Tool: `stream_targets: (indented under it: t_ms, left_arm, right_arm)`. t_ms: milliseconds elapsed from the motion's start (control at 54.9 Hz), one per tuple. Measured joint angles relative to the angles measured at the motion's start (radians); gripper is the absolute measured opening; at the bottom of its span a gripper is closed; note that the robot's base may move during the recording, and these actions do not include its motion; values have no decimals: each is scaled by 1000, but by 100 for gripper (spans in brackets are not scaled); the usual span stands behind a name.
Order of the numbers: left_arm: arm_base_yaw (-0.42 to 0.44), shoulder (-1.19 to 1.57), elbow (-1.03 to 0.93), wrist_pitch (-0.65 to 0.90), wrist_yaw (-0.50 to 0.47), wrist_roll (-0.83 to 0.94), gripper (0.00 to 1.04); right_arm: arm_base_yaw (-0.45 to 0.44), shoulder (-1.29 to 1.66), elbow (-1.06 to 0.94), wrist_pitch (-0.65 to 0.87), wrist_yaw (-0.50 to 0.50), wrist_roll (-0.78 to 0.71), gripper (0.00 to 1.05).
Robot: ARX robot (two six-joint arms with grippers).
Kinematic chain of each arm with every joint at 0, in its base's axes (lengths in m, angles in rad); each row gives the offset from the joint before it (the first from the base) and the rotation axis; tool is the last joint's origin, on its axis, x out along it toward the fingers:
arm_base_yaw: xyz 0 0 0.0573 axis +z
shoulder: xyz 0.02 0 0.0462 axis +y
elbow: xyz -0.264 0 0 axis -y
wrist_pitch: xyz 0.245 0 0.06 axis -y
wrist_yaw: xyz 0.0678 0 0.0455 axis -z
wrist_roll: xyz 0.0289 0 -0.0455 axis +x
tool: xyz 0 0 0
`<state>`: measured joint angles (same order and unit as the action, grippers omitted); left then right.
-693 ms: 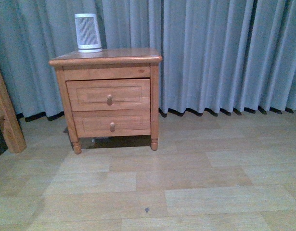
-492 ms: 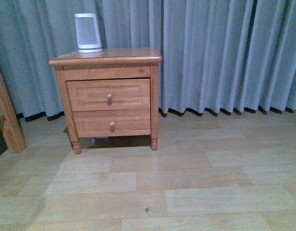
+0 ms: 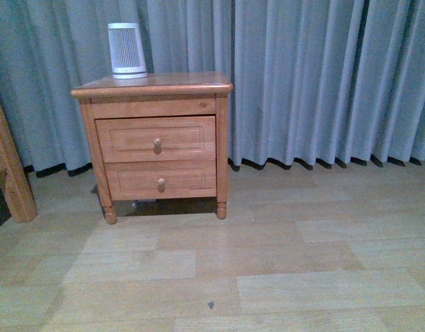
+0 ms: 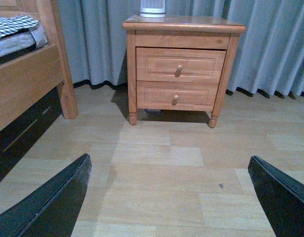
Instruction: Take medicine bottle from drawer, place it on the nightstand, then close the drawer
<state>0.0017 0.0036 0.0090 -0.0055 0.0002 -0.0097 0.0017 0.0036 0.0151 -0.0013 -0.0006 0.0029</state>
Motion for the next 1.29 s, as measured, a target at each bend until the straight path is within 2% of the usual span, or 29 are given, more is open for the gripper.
stream_targets:
  t_ms: [1294]
  left_arm:
    - [0,-1,0,0,0,0,98]
  right_arm:
    - [0,0,0,0,0,0,98]
